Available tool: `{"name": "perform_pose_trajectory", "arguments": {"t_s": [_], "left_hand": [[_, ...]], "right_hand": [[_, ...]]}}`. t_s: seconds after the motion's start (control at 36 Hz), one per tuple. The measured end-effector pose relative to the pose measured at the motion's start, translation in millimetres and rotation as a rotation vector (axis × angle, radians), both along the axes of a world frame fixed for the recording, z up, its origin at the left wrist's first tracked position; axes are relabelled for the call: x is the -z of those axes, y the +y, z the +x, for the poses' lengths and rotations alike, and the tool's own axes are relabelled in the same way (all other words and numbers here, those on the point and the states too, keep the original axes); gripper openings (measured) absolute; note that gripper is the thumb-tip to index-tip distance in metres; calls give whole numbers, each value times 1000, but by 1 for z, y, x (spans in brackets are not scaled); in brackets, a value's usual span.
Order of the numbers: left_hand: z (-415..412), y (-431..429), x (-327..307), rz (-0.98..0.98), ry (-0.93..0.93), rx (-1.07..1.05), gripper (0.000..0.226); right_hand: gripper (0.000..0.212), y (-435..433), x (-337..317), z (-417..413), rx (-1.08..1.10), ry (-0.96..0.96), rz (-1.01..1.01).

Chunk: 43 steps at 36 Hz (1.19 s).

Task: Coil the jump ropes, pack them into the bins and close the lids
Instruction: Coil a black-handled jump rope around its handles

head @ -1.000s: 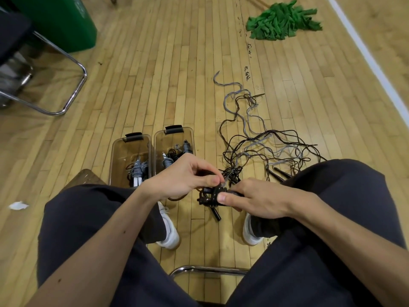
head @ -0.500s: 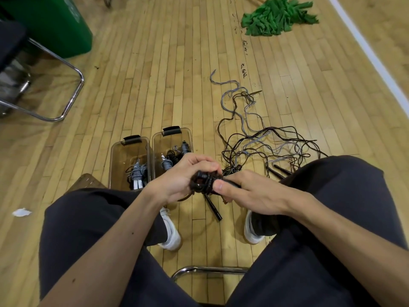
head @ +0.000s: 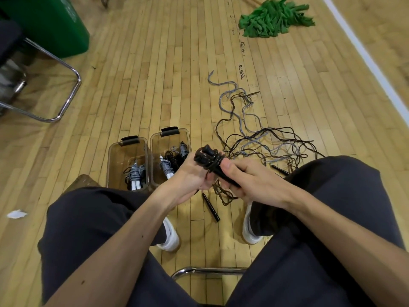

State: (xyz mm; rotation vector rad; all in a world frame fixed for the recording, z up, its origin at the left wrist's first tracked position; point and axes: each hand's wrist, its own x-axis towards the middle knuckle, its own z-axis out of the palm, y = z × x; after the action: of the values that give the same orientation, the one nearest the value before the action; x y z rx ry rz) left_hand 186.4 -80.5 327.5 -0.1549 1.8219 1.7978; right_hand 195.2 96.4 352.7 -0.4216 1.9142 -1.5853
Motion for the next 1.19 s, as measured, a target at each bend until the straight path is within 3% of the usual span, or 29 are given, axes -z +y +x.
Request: {"name": "perform_pose_trajectory", "arguments": {"t_s": [0.11,0.22,0.44,0.64,0.83,1.03,1.19], "left_hand": [[3,-1,-1,-141,183,92,26],[1,2,-1,-198,114,22,32],[4,1,9,-278,87,122,50],[11,-6,5,-713,505,343,40],[16,-8,0,-1023,653,486,29],[23,-17,2,-1122,714,614,29],[20,-28,2,-992,858,611,32]], "right_hand": [[43,2,2,-3,-37,57,19],[17,3,7,-7,17,17,11],[24,4,17,-25,265,-152,31],[20,6,34,-33,269,-130,234],[20,2,45,-33,183,-44,478],[22,1,48,-26,22,-190,541],[28,-4,43,-20,-132,-283,596]]}}
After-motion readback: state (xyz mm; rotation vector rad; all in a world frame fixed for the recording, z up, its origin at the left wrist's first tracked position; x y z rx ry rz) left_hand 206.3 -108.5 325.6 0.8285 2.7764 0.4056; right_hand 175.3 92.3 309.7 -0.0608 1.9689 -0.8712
